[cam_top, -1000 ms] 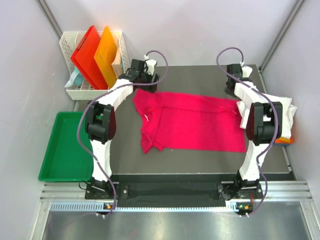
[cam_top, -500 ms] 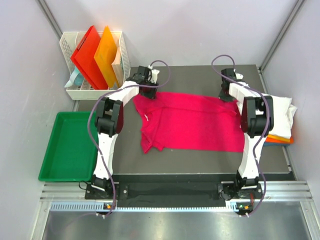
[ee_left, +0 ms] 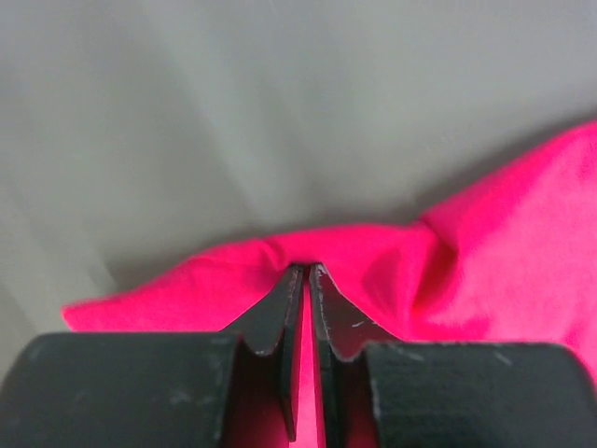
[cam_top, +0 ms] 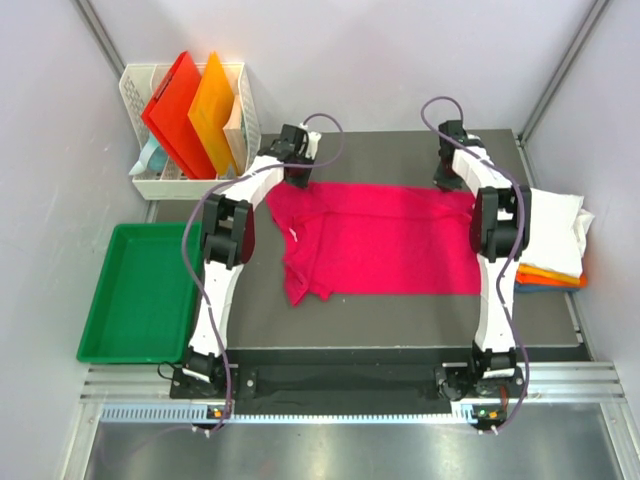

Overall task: Fold and stack the t-shirts
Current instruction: Fold the flattened tshirt in 1/3 of the way

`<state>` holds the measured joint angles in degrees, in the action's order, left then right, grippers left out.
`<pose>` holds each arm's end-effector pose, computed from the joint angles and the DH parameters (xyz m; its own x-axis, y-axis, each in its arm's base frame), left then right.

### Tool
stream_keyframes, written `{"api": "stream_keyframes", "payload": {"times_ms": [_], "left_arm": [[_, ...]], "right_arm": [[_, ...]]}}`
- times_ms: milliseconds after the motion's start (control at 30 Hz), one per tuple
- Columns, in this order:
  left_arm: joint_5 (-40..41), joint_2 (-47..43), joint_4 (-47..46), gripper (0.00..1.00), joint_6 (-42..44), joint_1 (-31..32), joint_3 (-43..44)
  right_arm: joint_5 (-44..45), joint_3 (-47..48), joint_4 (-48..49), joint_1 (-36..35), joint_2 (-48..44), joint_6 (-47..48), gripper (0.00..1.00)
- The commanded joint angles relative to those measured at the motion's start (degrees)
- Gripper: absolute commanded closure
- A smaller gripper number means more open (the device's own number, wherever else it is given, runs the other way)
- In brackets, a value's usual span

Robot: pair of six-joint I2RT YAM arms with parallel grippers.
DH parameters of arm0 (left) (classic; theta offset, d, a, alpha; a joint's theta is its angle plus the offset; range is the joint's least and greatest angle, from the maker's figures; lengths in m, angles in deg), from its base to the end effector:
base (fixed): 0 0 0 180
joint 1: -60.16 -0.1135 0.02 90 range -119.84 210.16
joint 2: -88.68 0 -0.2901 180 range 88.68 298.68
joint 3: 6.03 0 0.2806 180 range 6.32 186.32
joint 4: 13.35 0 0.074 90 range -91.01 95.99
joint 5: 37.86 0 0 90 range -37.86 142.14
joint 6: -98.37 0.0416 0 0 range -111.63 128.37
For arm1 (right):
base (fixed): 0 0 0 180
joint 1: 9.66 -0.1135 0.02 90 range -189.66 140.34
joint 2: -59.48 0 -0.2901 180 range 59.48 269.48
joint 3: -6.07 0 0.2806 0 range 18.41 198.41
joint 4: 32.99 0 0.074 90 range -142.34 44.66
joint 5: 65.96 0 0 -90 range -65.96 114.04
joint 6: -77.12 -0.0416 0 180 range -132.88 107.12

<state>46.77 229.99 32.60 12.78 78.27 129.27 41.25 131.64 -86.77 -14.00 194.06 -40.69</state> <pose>0.5658 -0.1892 0.1746 -0.7183 0.3155 -0.6201 0.4208 0.9068 -0.0261 0.5521 0.0296 0.1750 -0.7551 0.3896 -0.5272 0.4691 0.8829 -0.0194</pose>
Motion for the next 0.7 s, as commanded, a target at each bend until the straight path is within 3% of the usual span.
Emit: {"api": "stream_keyframes", "payload": {"times_ms": [0, 233, 333, 433, 533, 600, 667], "left_arm": [[4.48, 4.84, 3.83, 0.89, 0.17, -0.53, 7.02], [9.5, 9.24, 4.54, 0.82, 2.09, -1.67, 14.58], [11.78, 11.08, 4.63, 0.78, 3.51, -1.85, 17.48], [12.83, 12.4, 3.84, 0.68, 3.51, -2.64, 19.07], [12.22, 10.57, 2.44, 0.57, 0.7, -3.25, 18.47], [12.14, 5.92, 1.21, 0.52, -0.88, -3.25, 16.8], [10.82, -2.3, -3.96, 0.47, -2.02, -3.17, 9.7]], "right_arm": [[-2.7, 9.19, -3.56, 0.56, 6.29, 0.48, 0.98], [-6.83, 23.08, -7.61, 2.14, 13.51, 1.18, 0.89], [-9.12, 26.51, -7.09, 3.11, 15.18, 0.57, 0.8], [-10.18, 27.13, -5.07, 3.72, 14.66, 0.39, 0.71], [-11.15, 23.19, -0.51, 3.55, 9.93, 1.36, 0.69], [-8.88, 12.67, 7.91, 2.23, 0.1, 2.76, 0.69], [-6.85, 2.23, 17.12, 0.22, -10.5, 4.07, 0.66]]}}
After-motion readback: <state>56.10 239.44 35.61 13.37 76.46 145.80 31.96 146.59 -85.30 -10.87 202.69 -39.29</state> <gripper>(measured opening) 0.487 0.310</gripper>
